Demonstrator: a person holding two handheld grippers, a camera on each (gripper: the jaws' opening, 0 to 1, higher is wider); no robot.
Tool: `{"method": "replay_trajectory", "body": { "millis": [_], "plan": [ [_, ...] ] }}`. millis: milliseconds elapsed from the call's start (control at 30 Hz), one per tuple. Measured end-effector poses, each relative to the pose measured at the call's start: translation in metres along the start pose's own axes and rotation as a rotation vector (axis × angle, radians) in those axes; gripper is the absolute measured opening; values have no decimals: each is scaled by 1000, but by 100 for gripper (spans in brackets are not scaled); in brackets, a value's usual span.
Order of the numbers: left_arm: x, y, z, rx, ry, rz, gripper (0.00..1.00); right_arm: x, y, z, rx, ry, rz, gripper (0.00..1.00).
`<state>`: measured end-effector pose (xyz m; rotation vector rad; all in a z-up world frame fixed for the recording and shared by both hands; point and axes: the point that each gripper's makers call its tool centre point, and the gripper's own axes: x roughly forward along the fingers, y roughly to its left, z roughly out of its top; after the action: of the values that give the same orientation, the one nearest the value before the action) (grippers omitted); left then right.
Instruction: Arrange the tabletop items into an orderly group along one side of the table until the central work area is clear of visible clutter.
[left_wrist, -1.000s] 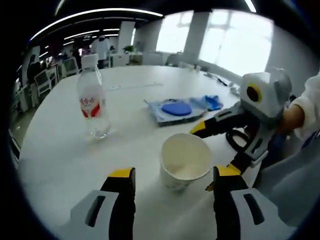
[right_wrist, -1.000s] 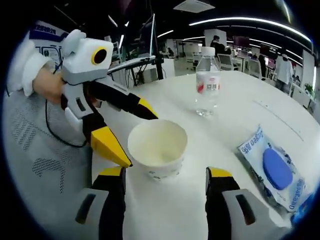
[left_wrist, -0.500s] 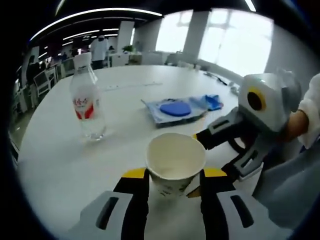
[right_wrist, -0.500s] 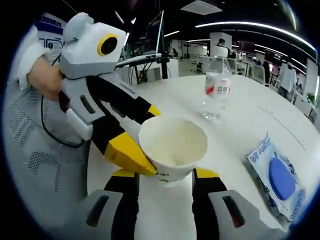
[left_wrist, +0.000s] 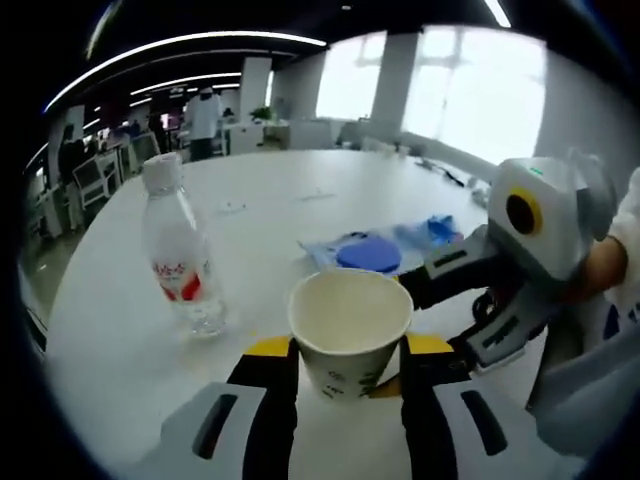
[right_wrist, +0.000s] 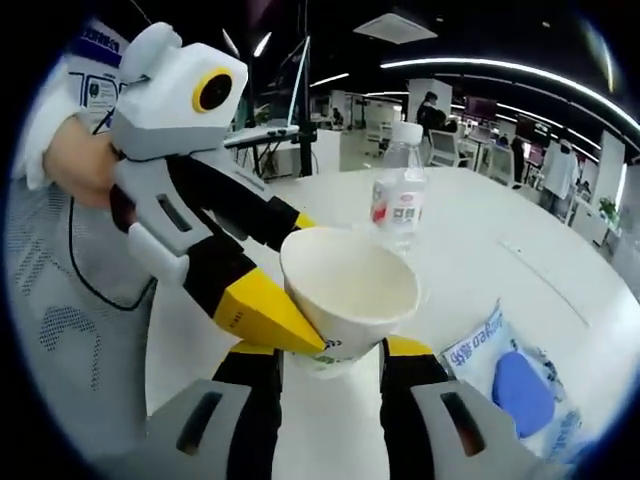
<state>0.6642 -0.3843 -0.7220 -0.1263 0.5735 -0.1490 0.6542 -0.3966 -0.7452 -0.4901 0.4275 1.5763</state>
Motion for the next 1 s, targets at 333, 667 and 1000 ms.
{"method": "replay_trajectory", "body": {
  "millis": [333,667,1000],
  "plan": [
    [23,14,32,52,-24,17,37,4,-40,15,-60,1,-49,34],
    [47,31,36,50,-3,62,36,19,-71,10,-138,60,-88,33],
    [63,53,37,14,3,124,35,36,-88,8,-128,75,-93,33]
  ]
}}
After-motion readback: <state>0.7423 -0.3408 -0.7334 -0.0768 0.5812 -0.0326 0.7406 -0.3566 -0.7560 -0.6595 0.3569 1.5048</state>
